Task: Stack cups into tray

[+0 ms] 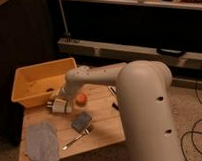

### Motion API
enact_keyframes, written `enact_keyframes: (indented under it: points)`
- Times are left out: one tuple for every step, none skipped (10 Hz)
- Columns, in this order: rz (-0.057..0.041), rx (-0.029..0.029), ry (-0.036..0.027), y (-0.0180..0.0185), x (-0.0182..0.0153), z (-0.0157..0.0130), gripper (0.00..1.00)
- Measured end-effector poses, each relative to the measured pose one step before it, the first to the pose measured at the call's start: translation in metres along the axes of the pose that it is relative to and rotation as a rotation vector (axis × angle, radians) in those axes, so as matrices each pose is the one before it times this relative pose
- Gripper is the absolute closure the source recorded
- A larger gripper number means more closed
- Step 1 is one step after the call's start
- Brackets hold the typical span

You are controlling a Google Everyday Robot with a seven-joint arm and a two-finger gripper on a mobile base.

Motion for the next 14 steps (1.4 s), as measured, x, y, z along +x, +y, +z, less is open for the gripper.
enact_keyframes:
  points:
    - [-0.00159, 0.00166, 0.00295, 0.00176, 0.00032, 0.00140, 0.22]
    - [-0.00105, 0.00147, 0.00442, 0.00068, 0.00009, 0.00152, 0.22]
    - [-0.00518, 0.00348, 0.00467, 0.00076, 0.00030, 0.00193, 0.22]
    - [-0.00339, 0.00338, 0.00236, 0.00053, 0.00022, 0.00118, 0.22]
    - [-0.00627, 0.00644, 0.00182, 0.00130, 0.00033, 0.00173, 0.22]
    - [-0.00797, 0.00687, 0.00105, 0.00192, 0.00048, 0.00194, 0.22]
    - [-0.00407, 0.00661, 0.00060, 0.00206, 0.00062, 0.00181, 0.22]
    - [-0.00457, 0.00804, -0.00119, 0.00202, 0.00037, 0.00144, 0.22]
    - [-0.00675, 0.01482, -0.00270, 0.00154, 0.00054, 0.00173, 0.22]
    - [-0.00383, 0.01230, -0.00203, -0.00034, 0.00013, 0.00168, 0.22]
    - [-0.00198, 0.01383, 0.00060, -0.00097, 0.00043, 0.00257, 0.22]
    - [0.00121, 0.01232, 0.00284, -0.00286, 0.00007, 0.00351, 0.22]
    - [0.00279, 0.01992, 0.00774, -0.00552, 0.00058, 0.00664, 0.27]
    - [0.00254, 0.01186, 0.00670, -0.00381, 0.00068, 0.00485, 0.34]
